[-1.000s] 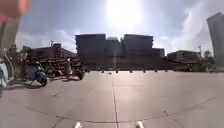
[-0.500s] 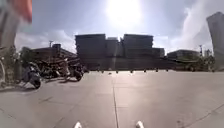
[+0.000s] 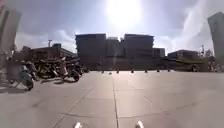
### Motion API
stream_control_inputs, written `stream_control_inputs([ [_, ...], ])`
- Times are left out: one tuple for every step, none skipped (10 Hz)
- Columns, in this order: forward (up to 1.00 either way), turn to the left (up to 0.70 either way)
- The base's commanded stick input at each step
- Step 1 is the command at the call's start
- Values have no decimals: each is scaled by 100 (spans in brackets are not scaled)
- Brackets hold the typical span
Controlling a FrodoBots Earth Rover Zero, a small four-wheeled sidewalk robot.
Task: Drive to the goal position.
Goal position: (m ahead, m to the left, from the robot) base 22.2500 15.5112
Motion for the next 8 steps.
stream_control_inputs([
  [70,0],
  [70,0],
  [70,0],
  [70,0],
  [70,0],
  [70,0],
  [70,0],
  [70,0],
])
